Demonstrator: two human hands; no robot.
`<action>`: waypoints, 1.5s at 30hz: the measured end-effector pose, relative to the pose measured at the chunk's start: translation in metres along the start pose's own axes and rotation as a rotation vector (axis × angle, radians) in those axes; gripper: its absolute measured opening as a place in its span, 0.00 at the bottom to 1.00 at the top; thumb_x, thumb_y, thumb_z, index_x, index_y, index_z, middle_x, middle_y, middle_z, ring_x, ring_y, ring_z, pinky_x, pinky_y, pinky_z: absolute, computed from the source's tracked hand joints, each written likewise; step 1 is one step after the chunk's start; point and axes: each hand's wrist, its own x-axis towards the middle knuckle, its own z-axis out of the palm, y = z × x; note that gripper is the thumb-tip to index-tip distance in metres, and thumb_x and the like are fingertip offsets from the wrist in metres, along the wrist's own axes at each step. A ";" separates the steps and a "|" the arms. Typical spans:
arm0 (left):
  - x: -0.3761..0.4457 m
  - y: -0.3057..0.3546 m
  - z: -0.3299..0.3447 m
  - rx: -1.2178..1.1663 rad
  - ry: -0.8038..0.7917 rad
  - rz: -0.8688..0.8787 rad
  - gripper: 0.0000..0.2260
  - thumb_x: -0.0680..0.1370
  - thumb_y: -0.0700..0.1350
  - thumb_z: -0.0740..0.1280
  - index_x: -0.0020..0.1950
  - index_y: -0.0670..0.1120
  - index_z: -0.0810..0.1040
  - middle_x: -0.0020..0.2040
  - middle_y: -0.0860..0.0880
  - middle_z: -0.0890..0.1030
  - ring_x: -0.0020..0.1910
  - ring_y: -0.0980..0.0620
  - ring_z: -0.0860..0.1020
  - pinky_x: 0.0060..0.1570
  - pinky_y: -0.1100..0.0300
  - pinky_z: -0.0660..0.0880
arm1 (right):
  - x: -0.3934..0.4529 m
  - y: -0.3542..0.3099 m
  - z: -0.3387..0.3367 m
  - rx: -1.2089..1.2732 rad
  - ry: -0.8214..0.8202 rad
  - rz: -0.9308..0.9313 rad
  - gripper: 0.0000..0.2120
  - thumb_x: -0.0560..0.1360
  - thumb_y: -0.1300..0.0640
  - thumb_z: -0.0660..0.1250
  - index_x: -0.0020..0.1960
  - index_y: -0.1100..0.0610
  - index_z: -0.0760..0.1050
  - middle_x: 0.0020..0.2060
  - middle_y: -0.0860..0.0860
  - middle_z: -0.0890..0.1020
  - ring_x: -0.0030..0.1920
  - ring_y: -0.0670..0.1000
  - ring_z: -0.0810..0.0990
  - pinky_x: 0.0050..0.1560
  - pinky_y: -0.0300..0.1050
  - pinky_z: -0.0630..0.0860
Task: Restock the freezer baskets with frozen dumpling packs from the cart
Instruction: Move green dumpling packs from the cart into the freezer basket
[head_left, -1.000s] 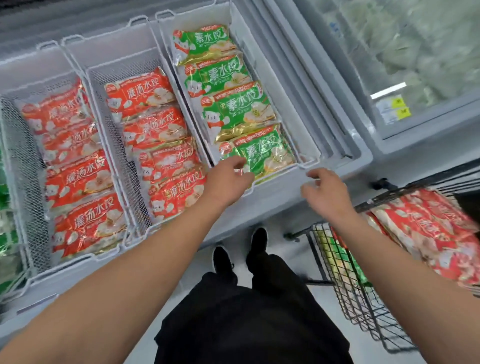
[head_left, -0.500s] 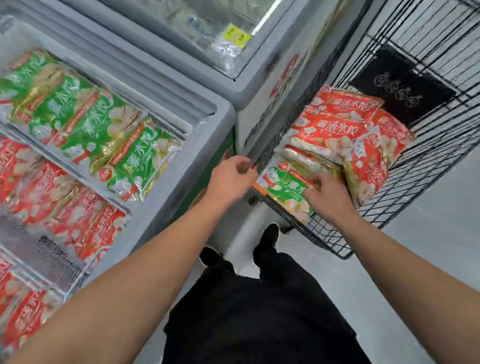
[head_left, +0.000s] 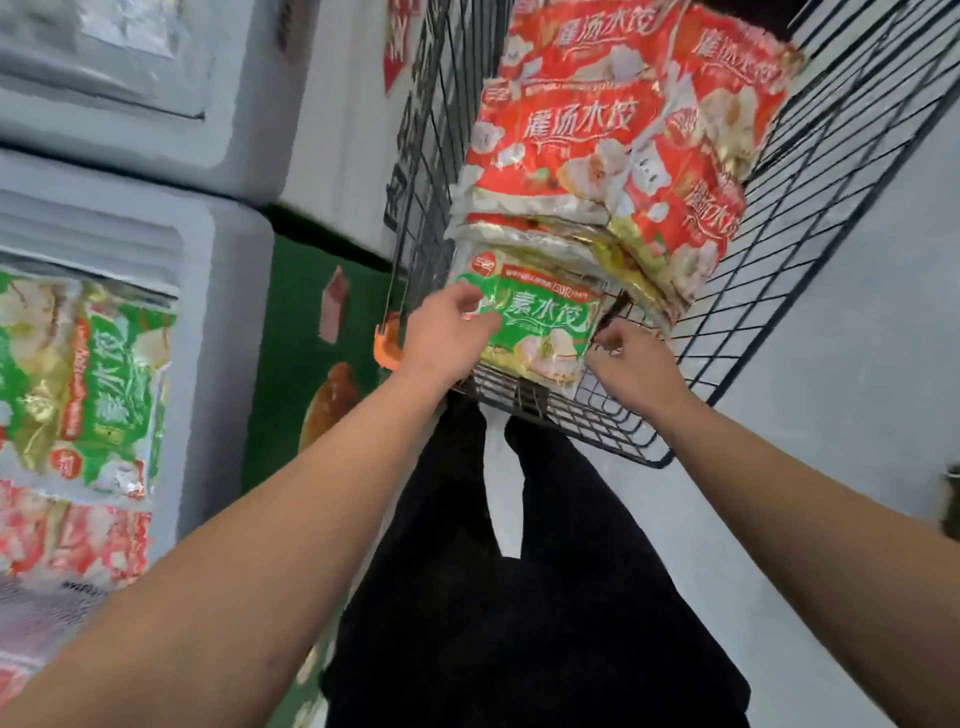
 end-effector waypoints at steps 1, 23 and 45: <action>0.008 -0.004 0.006 0.006 -0.047 -0.015 0.22 0.78 0.49 0.70 0.71 0.45 0.75 0.67 0.49 0.79 0.67 0.50 0.75 0.68 0.56 0.69 | 0.005 0.004 0.007 0.032 -0.015 0.041 0.17 0.77 0.54 0.66 0.63 0.59 0.74 0.55 0.52 0.78 0.52 0.52 0.74 0.49 0.43 0.66; 0.168 -0.061 0.087 0.039 0.104 -0.244 0.21 0.79 0.39 0.63 0.72 0.44 0.69 0.69 0.43 0.70 0.64 0.44 0.74 0.59 0.57 0.71 | 0.143 0.073 0.114 0.663 0.174 0.660 0.12 0.74 0.56 0.70 0.56 0.58 0.78 0.48 0.53 0.84 0.48 0.54 0.83 0.54 0.51 0.81; 0.163 -0.052 0.097 -0.022 0.056 -0.395 0.11 0.82 0.43 0.63 0.60 0.38 0.78 0.59 0.41 0.81 0.56 0.42 0.80 0.58 0.50 0.78 | 0.114 0.074 0.083 0.942 0.263 0.666 0.04 0.74 0.63 0.69 0.48 0.57 0.78 0.44 0.53 0.83 0.42 0.52 0.83 0.33 0.40 0.80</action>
